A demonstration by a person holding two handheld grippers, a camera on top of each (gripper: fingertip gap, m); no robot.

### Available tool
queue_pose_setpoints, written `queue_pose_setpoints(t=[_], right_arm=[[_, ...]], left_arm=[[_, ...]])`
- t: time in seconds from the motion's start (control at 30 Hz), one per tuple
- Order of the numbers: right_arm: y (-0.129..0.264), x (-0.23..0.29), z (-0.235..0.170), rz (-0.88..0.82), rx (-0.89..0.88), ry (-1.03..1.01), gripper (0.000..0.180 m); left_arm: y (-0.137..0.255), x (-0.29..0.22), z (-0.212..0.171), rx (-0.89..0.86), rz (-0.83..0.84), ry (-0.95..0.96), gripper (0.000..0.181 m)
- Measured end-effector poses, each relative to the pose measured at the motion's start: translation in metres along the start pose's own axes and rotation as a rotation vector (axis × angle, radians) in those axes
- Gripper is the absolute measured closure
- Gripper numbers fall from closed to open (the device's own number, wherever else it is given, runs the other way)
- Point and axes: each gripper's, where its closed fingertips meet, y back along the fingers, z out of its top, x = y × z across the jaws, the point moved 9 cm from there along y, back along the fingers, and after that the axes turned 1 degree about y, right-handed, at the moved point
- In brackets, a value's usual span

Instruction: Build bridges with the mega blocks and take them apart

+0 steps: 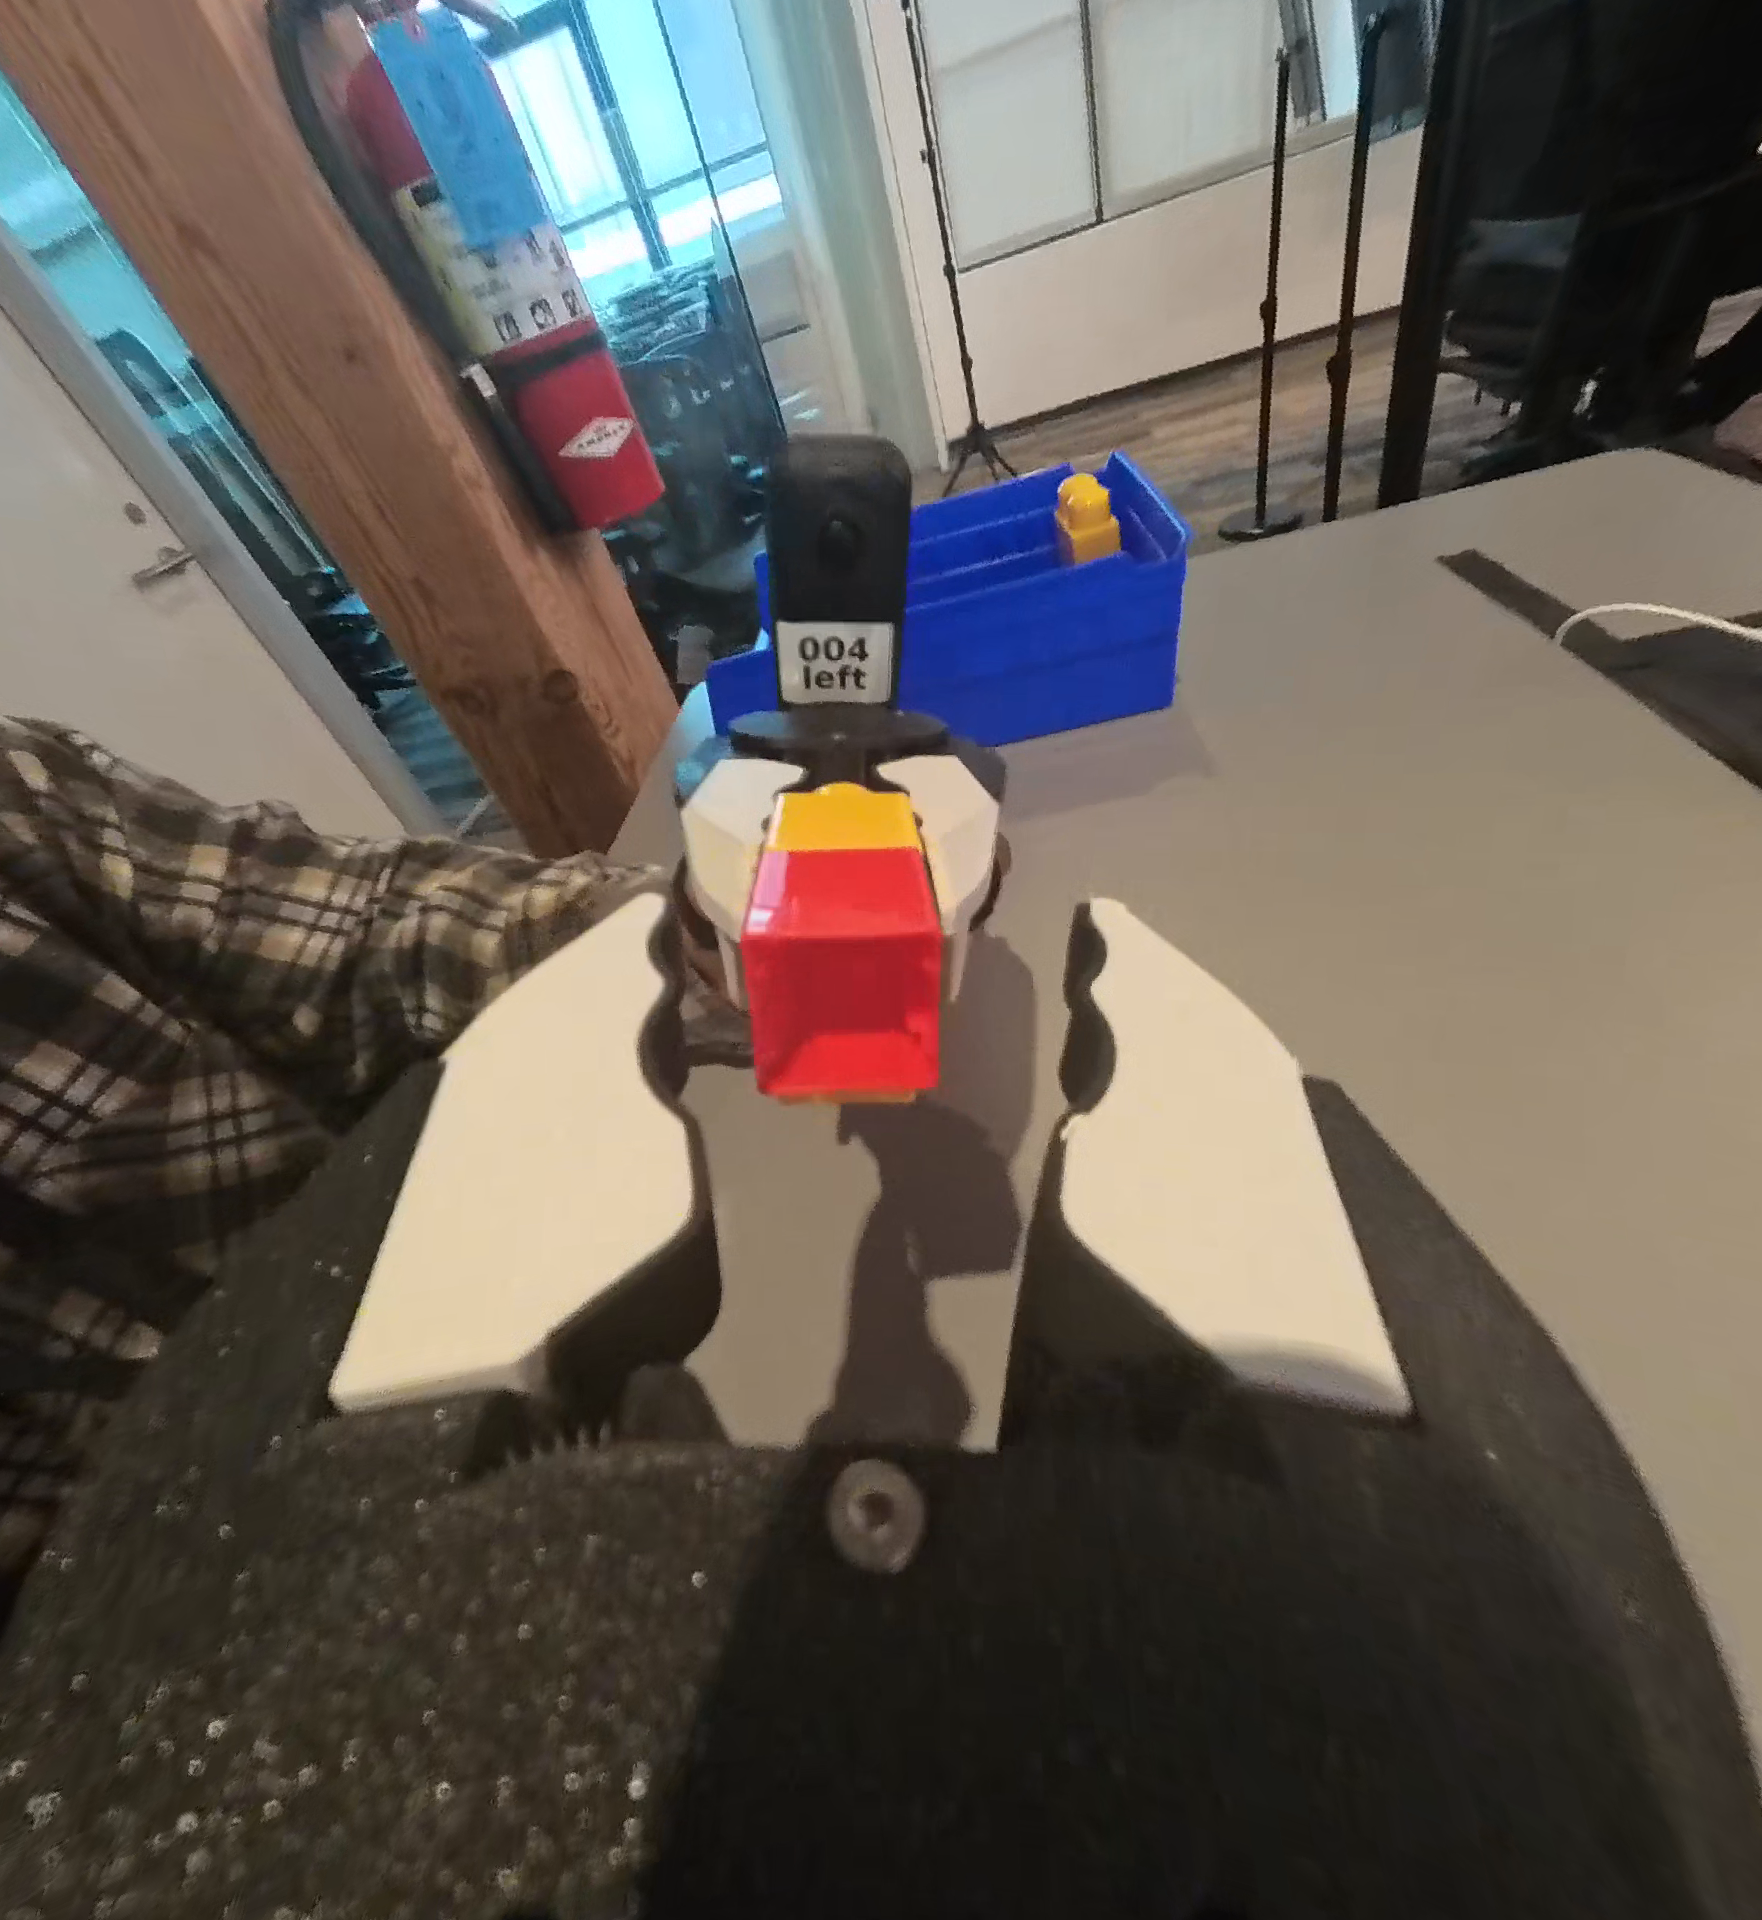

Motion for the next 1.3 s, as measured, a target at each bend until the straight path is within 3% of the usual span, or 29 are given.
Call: queue_pose_setpoints(t=[0.1, 0.17, 0.47, 0.53, 0.63, 0.8, 0.93, 1.03, 1.2, 1.3], right_arm=[[-0.004, -0.002, -0.005, 0.032, -0.001, -0.021, 0.116], [-0.009, 0.0, -0.008, 0.089, 0.023, -0.019, 0.141], [0.004, 0.01, 0.008, 0.002, 0.038, 0.034, 0.145], [0.039, 0.006, 0.019, -0.103, -0.08, 0.007, 0.145], [0.106, 0.016, 0.025, -0.349, -0.186, -0.042, 0.144], [0.226, 0.06, 0.019, -0.939, -0.04, -0.008, 0.144], [0.31, 0.073, -0.007, -1.224, 0.1, -0.151, 0.143], [0.34, 0.064, -0.042, -1.297, 0.212, -0.301, 0.143], [0.352, 0.05, -0.078, -1.325, 0.29, -0.386, 0.142], [0.353, 0.048, -0.075, -1.358, 0.293, -0.35, 0.124]], left_arm=[[0.0, -0.001, 0.001, -0.006, -0.001, -0.003, 0.145], [0.0, -0.001, 0.0, -0.007, -0.003, -0.001, 0.145], [0.005, -0.005, 0.007, -0.085, 0.024, -0.012, 0.145], [0.019, 0.0, 0.017, -0.164, 0.026, 0.015, 0.145], [0.028, 0.005, 0.021, -0.143, 0.09, -0.029, 0.145], [0.011, -0.003, 0.013, -0.082, 0.054, -0.031, 0.145], [0.0, -0.009, 0.008, -0.032, 0.046, -0.058, 0.145], [-0.002, -0.009, 0.006, -0.02, 0.042, -0.062, 0.145], [-0.001, -0.004, 0.001, 0.004, 0.058, -0.054, 0.145], [0.0, -0.002, 0.0, 0.01, 0.061, -0.041, 0.145]])
